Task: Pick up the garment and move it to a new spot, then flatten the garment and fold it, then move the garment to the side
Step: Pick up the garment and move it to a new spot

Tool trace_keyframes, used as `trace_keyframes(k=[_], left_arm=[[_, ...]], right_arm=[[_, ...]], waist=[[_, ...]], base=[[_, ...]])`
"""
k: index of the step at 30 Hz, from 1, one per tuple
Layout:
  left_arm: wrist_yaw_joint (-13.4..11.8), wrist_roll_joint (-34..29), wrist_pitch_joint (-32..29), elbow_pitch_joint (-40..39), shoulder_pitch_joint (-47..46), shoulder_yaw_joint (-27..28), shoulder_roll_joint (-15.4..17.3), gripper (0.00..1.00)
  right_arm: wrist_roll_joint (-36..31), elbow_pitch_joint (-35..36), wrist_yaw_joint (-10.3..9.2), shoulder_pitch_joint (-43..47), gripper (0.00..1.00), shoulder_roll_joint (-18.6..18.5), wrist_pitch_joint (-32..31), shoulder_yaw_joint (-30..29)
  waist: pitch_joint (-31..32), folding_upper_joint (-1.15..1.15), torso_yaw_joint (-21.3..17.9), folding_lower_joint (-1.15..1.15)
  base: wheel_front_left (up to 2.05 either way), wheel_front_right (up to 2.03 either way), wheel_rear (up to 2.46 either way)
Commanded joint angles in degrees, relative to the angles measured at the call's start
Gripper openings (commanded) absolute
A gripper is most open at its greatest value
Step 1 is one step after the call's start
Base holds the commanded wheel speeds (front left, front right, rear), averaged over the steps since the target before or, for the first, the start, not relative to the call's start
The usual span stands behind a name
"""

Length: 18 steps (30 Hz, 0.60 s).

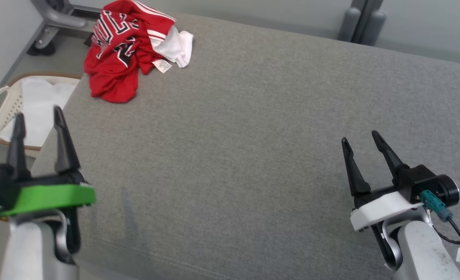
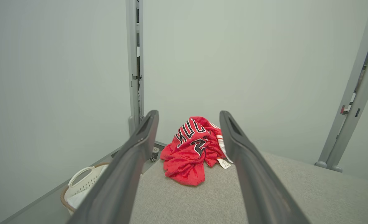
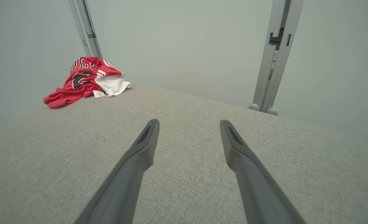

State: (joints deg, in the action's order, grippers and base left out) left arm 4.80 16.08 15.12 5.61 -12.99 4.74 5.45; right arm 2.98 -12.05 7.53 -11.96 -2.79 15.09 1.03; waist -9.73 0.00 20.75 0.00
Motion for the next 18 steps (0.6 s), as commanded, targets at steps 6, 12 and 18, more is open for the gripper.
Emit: trace_keyframes(k=[6, 12, 18], left_arm=[[1.66, 2.71, -1.12, 5.2, -16.11, 2.34, 6.01, 1.0], [2.26, 8.51, -4.7, 16.57, -30.25, 4.77, 10.03, 1.0], [2.49, 9.54, -6.03, 26.69, -39.15, 3.65, 13.91, 1.0]], right_arm=[[-1.7, 1.59, -0.09, -4.03, 1.0, -0.22, 0.1, 0.37], [-2.07, 2.97, -0.09, -7.46, 1.0, -0.2, 0.1, 1.17], [-2.0, 4.22, -0.09, -10.1, 1.0, -0.2, 0.1, 1.18]], waist=[[-8.61, 0.0, -8.58, 0.0], [-15.03, 0.0, -13.92, 0.0], [-21.29, 0.0, -17.76, 0.0]], base=[[0.0, 0.0, 0.0], [0.0, 0.0, 0.0], [0.0, 0.0, 0.0]])
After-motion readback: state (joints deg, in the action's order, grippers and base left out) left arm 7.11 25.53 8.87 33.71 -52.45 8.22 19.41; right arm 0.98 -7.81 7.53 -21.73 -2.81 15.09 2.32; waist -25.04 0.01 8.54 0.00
